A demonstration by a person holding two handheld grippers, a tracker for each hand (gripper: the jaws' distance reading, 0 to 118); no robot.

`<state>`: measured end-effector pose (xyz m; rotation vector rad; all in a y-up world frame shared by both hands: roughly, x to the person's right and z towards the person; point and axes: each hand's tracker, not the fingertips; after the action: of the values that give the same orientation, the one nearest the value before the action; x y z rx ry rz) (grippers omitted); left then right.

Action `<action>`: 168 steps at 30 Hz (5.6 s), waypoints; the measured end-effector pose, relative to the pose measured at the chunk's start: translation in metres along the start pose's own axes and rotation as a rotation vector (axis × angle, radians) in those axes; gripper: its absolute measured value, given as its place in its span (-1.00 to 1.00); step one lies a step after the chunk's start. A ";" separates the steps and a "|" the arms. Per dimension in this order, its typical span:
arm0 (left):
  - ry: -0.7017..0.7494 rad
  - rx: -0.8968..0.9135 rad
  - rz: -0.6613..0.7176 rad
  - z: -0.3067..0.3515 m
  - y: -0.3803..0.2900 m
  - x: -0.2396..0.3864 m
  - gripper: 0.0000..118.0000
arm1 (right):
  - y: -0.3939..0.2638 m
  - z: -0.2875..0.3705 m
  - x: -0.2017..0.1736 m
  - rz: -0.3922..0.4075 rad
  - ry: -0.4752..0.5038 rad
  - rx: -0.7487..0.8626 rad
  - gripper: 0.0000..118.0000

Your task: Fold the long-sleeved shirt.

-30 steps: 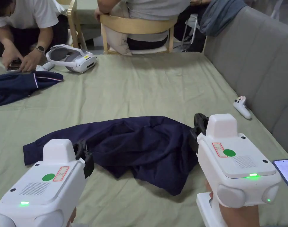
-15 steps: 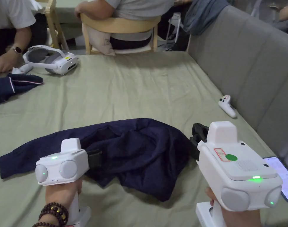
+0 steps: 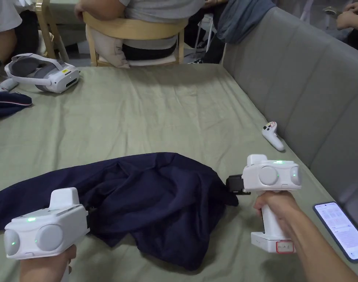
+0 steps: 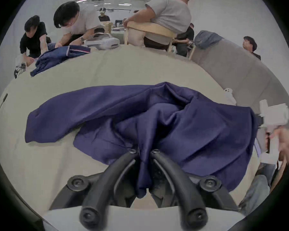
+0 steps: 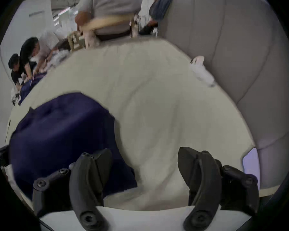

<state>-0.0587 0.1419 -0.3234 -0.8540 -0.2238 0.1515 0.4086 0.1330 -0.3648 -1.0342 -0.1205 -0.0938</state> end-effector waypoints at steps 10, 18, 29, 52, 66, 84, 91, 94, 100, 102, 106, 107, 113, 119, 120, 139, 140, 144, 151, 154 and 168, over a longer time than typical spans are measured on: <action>0.003 0.016 -0.062 0.027 0.009 0.016 -0.79 | -0.026 0.007 -0.052 0.208 0.090 -0.007 -0.96; -0.044 0.182 -0.068 0.086 0.059 0.011 -0.79 | 0.002 0.126 -0.021 0.073 0.163 0.295 -0.96; -0.003 0.549 -0.111 0.206 0.266 0.034 -0.79 | 0.185 0.332 -0.038 0.155 0.102 0.852 -0.96; 0.094 0.313 -0.057 0.064 0.276 0.009 -0.79 | 0.193 0.164 -0.056 -0.006 0.036 0.544 -0.96; 0.123 0.289 -0.069 0.116 0.082 -0.016 -0.80 | -0.020 0.179 -0.044 0.020 0.097 0.481 -0.96; 0.127 0.122 -0.006 0.121 -0.036 -0.040 0.69 | -0.135 0.146 -0.034 -0.001 -0.004 0.198 0.66; 0.121 0.171 -0.053 0.117 -0.023 -0.034 -0.94 | -0.133 0.144 -0.028 -0.027 0.049 0.168 -0.99; 0.189 0.149 -0.051 0.096 -0.031 -0.041 0.34 | -0.138 0.141 -0.033 -0.014 0.069 0.166 -0.99; 0.286 -0.022 0.065 0.028 -0.040 -0.079 0.55 | -0.140 0.148 -0.040 -0.001 0.073 0.164 -0.99; 0.268 -0.064 0.060 0.011 -0.045 -0.083 0.46 | -0.136 0.139 -0.036 -0.004 0.087 0.142 -0.99; 0.304 -0.049 -0.040 0.003 -0.059 -0.060 -0.31 | -0.119 0.144 -0.041 0.033 0.080 0.155 -0.99; 0.276 -0.062 -0.023 0.022 -0.051 -0.046 -0.31 | -0.113 0.146 -0.044 0.043 0.079 0.159 -0.99; 0.251 -0.009 -0.037 0.037 -0.048 -0.057 -0.78 | -0.073 0.131 -0.069 0.156 0.172 0.145 -0.07; 0.202 -0.043 -0.004 0.039 -0.055 -0.053 -0.78 | -0.065 0.053 -0.117 0.336 0.194 0.006 0.29; 0.202 -0.046 -0.003 0.040 -0.057 -0.051 -0.78 | -0.064 0.039 -0.123 0.345 0.191 -0.017 0.16; 0.077 0.232 -0.046 0.122 0.119 -0.035 -0.78 | 0.058 0.230 -0.073 0.248 0.238 0.509 -0.95; 0.077 0.270 -0.068 0.131 0.143 -0.027 -0.78 | 0.076 0.246 -0.073 0.263 0.226 0.550 -0.95; 0.111 0.412 -0.137 0.172 0.249 0.003 -0.78 | 0.158 0.298 -0.079 0.261 0.149 0.680 -0.95; 0.139 0.551 -0.119 0.221 0.413 0.037 -0.78 | 0.281 0.362 -0.094 0.202 0.054 0.810 -0.95; 0.153 0.567 -0.120 0.230 0.437 0.047 -0.78 | 0.297 0.376 -0.098 0.189 0.033 0.838 -0.95; 0.191 0.263 -0.082 0.075 0.298 0.012 -0.78 | 0.208 0.191 -0.093 0.098 0.087 0.537 -0.94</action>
<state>-0.0790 0.3928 -0.5005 -0.5915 -0.0579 0.0209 0.3344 0.4049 -0.4587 -0.4975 -0.0121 -0.0142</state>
